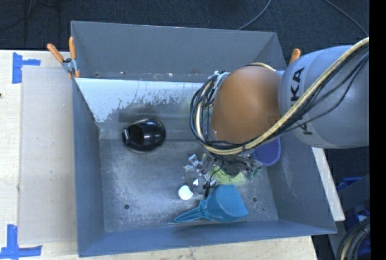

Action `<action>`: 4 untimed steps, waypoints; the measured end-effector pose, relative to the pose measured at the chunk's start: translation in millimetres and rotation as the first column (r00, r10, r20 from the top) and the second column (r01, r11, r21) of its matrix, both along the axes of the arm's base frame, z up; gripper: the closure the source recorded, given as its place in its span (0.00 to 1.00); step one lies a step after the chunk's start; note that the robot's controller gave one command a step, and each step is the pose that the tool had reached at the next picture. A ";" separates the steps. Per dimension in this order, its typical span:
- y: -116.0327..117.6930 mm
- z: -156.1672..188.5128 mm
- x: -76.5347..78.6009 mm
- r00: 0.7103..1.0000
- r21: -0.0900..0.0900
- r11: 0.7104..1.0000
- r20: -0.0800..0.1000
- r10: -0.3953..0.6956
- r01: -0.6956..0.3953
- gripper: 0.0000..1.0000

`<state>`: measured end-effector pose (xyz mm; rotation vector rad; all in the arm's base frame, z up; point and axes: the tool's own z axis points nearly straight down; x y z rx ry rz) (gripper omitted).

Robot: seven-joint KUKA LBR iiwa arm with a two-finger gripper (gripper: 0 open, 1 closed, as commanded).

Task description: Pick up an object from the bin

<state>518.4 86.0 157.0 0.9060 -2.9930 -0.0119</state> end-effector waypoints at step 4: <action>-5.8 153.1 75.8 0.972 0.007 0.972 0.016 0.234 -0.234 1.00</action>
Offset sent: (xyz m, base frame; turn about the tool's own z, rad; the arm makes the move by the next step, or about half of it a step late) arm 0.0189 0.0361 0.0308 0.0580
